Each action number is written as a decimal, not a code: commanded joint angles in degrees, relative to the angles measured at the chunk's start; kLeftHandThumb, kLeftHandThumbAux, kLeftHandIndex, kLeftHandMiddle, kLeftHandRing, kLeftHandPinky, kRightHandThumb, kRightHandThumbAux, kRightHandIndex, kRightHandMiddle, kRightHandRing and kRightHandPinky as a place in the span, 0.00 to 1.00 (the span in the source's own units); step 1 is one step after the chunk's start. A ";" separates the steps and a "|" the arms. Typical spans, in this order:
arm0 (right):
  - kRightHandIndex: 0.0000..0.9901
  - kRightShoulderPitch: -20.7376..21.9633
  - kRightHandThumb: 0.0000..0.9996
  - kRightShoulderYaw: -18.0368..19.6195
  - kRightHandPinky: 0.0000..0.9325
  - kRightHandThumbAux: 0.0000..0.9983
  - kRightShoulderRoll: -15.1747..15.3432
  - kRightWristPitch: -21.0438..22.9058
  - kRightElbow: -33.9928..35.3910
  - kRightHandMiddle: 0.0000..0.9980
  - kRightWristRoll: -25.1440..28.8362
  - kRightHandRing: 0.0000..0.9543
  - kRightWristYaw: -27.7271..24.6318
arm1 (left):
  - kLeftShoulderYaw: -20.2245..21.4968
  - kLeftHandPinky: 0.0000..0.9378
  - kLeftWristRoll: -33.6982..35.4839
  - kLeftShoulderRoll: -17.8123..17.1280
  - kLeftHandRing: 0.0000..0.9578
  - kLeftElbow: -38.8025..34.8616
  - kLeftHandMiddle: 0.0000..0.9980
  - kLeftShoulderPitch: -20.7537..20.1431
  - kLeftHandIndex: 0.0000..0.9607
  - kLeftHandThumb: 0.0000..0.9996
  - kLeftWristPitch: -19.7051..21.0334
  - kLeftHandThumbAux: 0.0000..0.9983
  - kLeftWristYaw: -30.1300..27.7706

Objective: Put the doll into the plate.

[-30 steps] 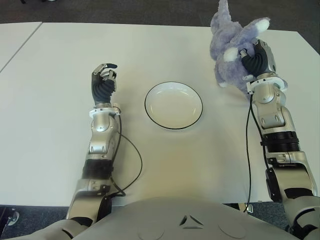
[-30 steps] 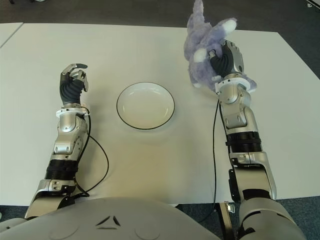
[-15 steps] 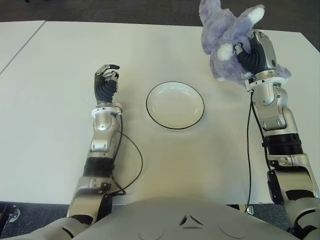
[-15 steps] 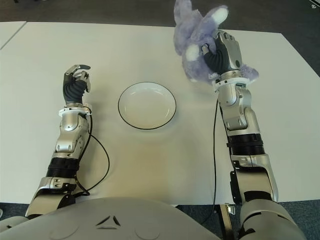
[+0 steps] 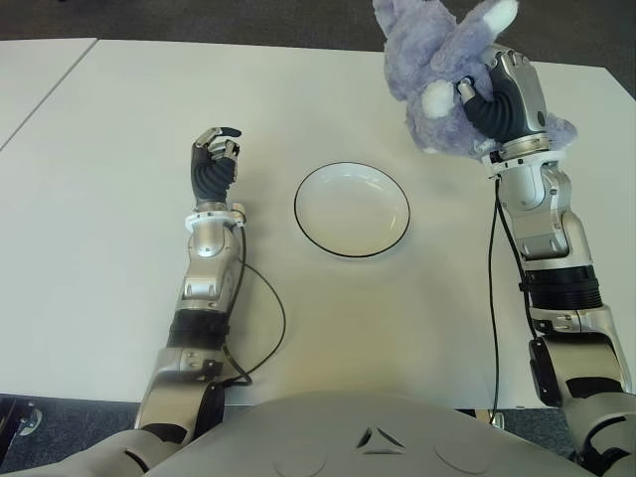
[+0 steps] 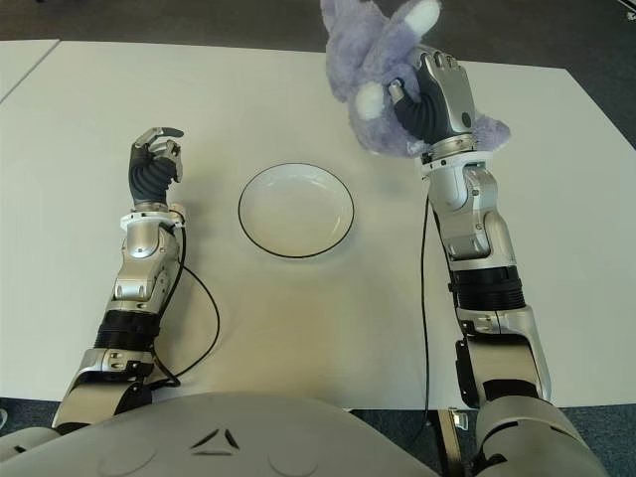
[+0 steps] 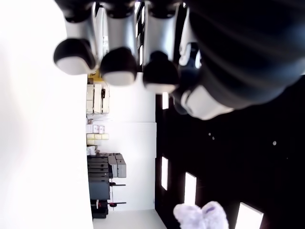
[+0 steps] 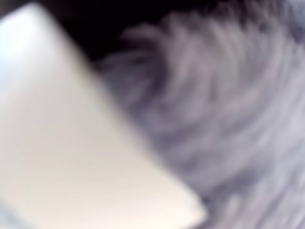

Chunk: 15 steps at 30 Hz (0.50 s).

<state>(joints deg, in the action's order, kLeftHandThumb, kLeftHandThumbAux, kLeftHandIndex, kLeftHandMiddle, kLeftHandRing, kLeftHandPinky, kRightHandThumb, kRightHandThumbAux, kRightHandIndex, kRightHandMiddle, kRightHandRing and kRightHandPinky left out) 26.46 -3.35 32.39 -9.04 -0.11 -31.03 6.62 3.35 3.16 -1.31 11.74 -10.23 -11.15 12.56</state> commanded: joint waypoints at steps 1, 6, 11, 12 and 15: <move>0.41 -0.92 0.85 0.17 0.95 0.68 -1.11 -2.45 0.80 0.54 2.24 0.94 -1.37 | -0.53 0.93 -0.31 3.40 0.91 3.39 0.87 4.49 0.46 0.71 1.31 0.70 0.29; 0.40 -0.07 0.85 -1.48 0.94 0.68 -1.98 -9.31 -2.13 0.54 3.10 0.93 -0.45 | -0.36 0.93 -0.10 3.16 0.91 4.29 0.86 4.09 0.46 0.71 1.29 0.70 -0.19; 0.40 0.62 0.85 -2.61 0.94 0.68 -1.50 -16.14 -4.60 0.54 4.47 0.93 -2.40 | -0.64 0.93 -0.79 2.85 0.91 4.75 0.86 3.95 0.46 0.71 -0.38 0.70 -0.28; 0.40 0.78 0.85 -2.86 0.94 0.68 -1.43 -17.24 -4.97 0.54 4.68 0.93 -2.80 | -0.71 0.93 -0.93 2.81 0.91 4.74 0.86 3.94 0.46 0.71 -0.58 0.70 -0.28; 0.40 1.16 0.85 -3.27 0.93 0.68 -1.52 -19.55 -5.56 0.54 4.84 0.93 -3.75 | -0.79 0.93 -1.27 2.85 0.91 4.67 0.87 3.99 0.46 0.71 -1.06 0.71 -0.14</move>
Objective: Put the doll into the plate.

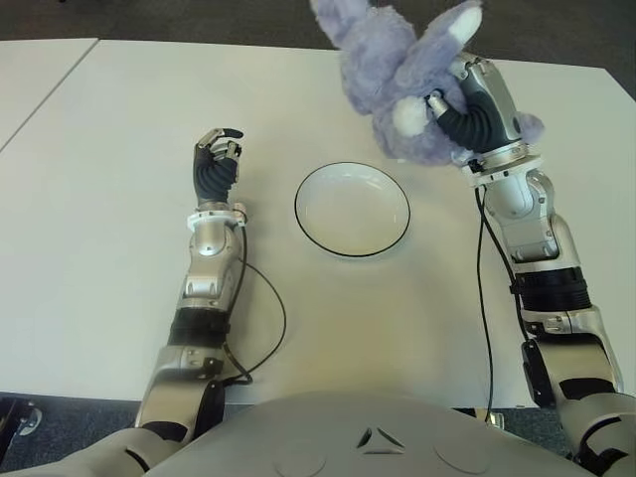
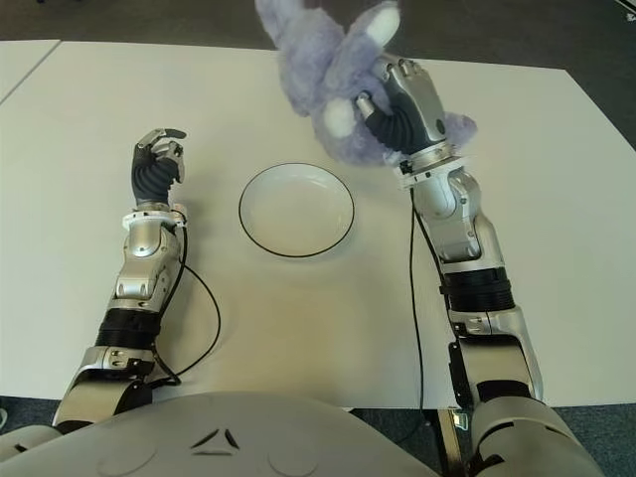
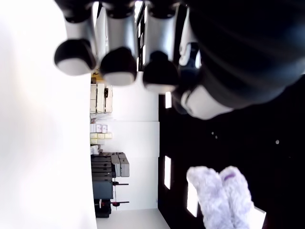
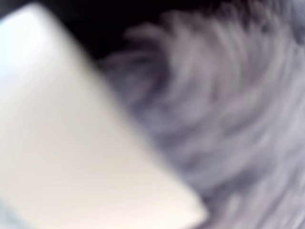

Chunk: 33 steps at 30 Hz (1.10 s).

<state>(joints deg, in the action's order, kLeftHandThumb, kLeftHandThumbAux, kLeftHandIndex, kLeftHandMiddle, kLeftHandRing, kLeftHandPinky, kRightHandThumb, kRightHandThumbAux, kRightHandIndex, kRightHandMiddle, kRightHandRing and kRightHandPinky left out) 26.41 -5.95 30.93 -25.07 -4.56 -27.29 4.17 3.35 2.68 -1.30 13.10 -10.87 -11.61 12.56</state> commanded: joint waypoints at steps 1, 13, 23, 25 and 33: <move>0.40 1.38 0.85 -0.74 0.93 0.68 -0.14 -4.12 -1.43 0.54 1.07 0.93 -1.48 | -0.78 0.93 -0.87 2.86 0.91 3.50 0.87 4.50 0.46 0.71 -0.77 0.71 -0.08; 0.40 3.17 0.85 -2.10 0.92 0.68 -2.71 -7.91 -2.89 0.54 1.45 0.93 -3.65 | -0.81 0.94 -1.64 2.59 0.92 4.41 0.88 3.92 0.46 0.72 -1.39 0.70 -0.36; 0.40 4.25 0.85 -2.80 0.93 0.68 -4.34 -8.22 -3.29 0.54 1.24 0.92 -5.43 | -0.61 0.93 -1.33 2.63 0.92 4.74 0.88 3.69 0.46 0.71 -1.23 0.70 -0.42; 0.40 4.37 0.85 -3.02 0.93 0.68 -4.73 -8.15 -3.07 0.54 1.35 0.92 -5.92 | -0.60 0.93 -1.38 2.69 0.92 4.61 0.88 3.71 0.46 0.71 -1.02 0.70 -0.25; 0.40 4.29 0.85 -3.96 0.91 0.68 -6.39 -7.60 -2.33 0.53 1.08 0.92 -7.40 | -0.70 0.94 -1.75 3.11 0.92 3.92 0.88 3.72 0.46 0.71 -0.52 0.70 0.55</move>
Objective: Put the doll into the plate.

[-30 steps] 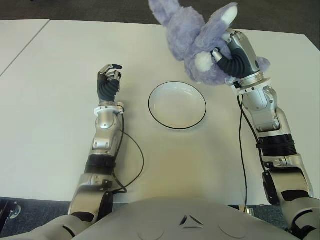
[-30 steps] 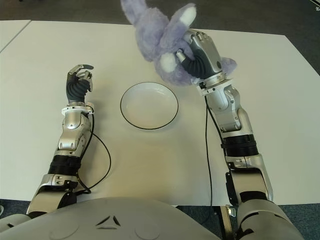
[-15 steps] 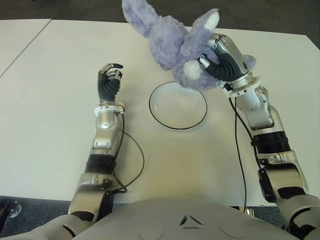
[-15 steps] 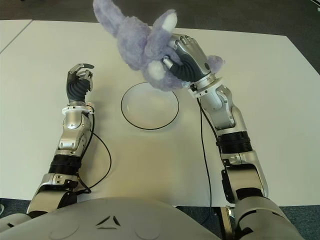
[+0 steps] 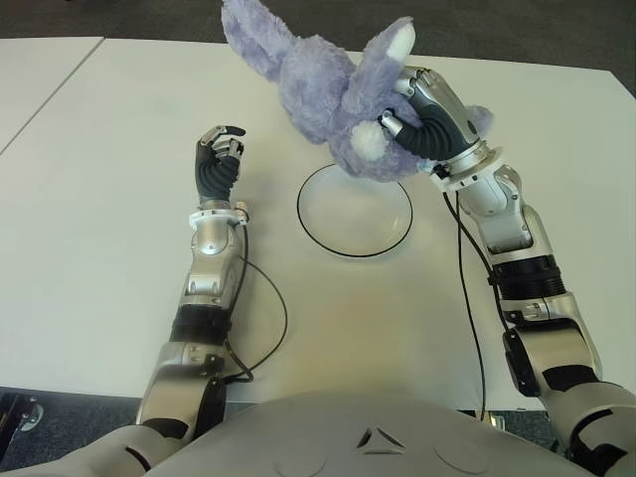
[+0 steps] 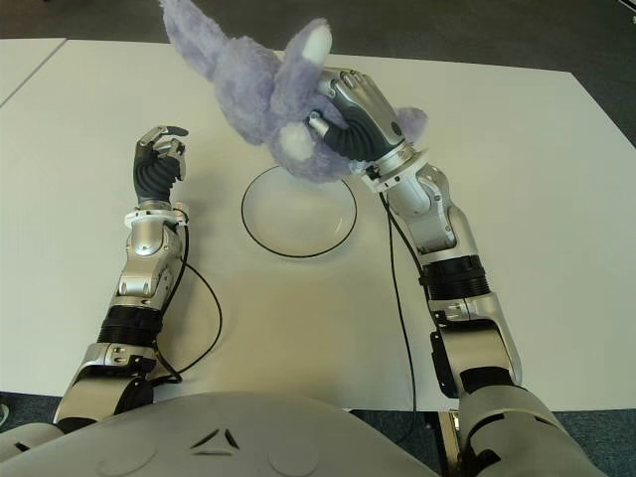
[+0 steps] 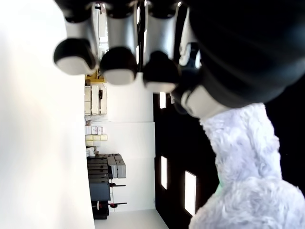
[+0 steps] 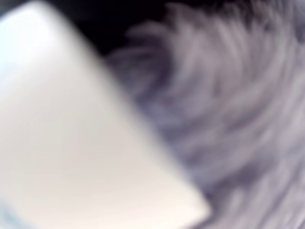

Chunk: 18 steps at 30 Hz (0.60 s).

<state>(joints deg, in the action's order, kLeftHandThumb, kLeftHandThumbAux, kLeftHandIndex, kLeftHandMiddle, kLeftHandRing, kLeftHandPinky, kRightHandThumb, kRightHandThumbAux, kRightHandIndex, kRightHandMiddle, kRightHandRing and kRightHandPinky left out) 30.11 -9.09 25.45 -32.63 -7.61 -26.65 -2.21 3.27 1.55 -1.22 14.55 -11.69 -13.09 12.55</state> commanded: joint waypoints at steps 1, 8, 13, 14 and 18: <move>0.40 0.51 0.85 -0.90 0.91 0.68 -1.01 0.10 0.85 0.53 0.52 0.92 -1.30 | -0.60 0.94 -0.63 3.06 0.92 2.39 0.88 4.56 0.46 0.71 1.00 0.70 0.59; 0.40 -0.18 0.85 -1.05 0.89 0.68 -1.59 1.04 1.52 0.53 0.63 0.92 -2.68 | -0.54 0.94 -0.56 3.11 0.92 2.15 0.88 4.63 0.46 0.71 1.08 0.70 0.52; 0.40 -1.09 0.85 -1.12 0.89 0.68 -1.77 2.00 2.08 0.53 0.72 0.92 -3.85 | -0.50 0.94 -0.86 3.20 0.92 2.01 0.87 4.69 0.46 0.71 1.19 0.70 0.78; 0.40 -1.15 0.85 -1.09 0.89 0.68 -1.81 2.06 2.14 0.53 0.73 0.92 -3.95 | -0.47 0.94 -0.90 3.23 0.92 1.99 0.87 4.69 0.46 0.71 1.22 0.70 0.78; 0.40 -1.67 0.85 -1.32 0.88 0.68 -1.55 1.44 1.70 0.53 0.24 0.91 -4.19 | -0.28 0.94 -0.90 3.36 0.92 1.53 0.87 4.80 0.46 0.71 1.73 0.70 0.90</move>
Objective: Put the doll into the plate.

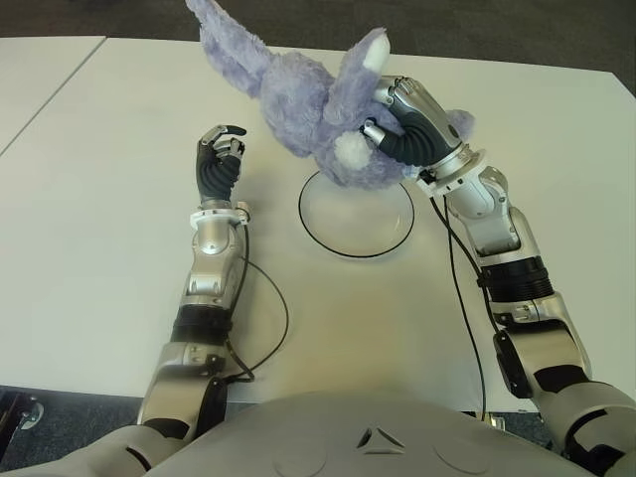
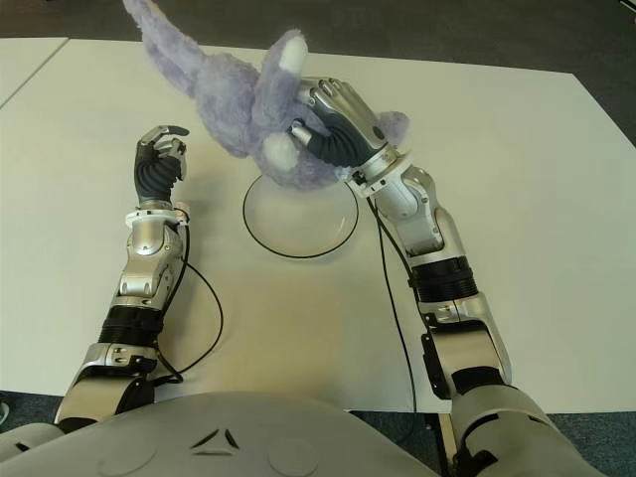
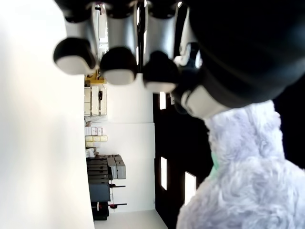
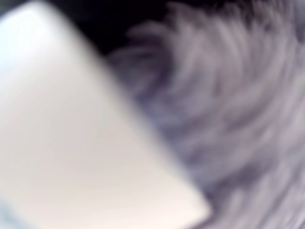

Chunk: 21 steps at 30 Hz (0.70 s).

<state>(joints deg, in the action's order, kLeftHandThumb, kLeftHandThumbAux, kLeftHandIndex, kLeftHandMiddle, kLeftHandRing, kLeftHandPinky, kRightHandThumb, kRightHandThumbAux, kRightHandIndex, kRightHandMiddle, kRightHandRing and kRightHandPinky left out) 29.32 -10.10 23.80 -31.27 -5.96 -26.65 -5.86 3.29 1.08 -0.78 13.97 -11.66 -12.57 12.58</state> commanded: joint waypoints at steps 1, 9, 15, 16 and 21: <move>0.40 -0.98 0.85 -0.33 0.89 0.68 0.17 0.14 0.20 0.53 0.24 0.91 -0.77 | -0.30 0.94 -0.39 2.95 0.92 1.89 0.87 4.87 0.46 0.71 1.29 0.70 0.84; 0.40 -1.34 0.85 -0.33 0.87 0.68 0.59 -1.14 0.22 0.52 0.73 0.91 -1.84 | -0.36 0.94 -0.43 2.79 0.92 1.73 0.88 5.05 0.46 0.71 1.16 0.70 0.47; 0.40 -2.39 0.85 -0.29 0.87 0.68 0.94 -0.45 1.58 0.52 0.85 0.91 -3.13 | -0.26 0.94 -0.38 2.94 0.92 1.07 0.88 5.24 0.46 0.71 1.59 0.70 0.72; 0.40 -2.51 0.85 -0.28 0.87 0.68 1.02 -0.52 1.72 0.52 0.69 0.91 -3.18 | -0.24 0.94 -0.37 2.95 0.92 1.01 0.88 5.24 0.46 0.71 1.70 0.70 0.74; 0.40 -3.25 0.86 -0.25 0.84 0.68 1.39 -0.06 2.60 0.52 0.30 0.90 -3.96 | -0.23 0.94 -0.28 2.93 0.92 0.59 0.87 5.37 0.46 0.71 2.15 0.70 0.60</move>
<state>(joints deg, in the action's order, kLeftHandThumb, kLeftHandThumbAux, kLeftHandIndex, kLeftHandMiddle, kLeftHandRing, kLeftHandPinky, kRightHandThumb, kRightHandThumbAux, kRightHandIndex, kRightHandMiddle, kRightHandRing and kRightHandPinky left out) 26.75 -10.19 24.59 -31.61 -4.15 -26.62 -9.12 3.39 1.05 -0.68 12.69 -11.33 -11.49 12.63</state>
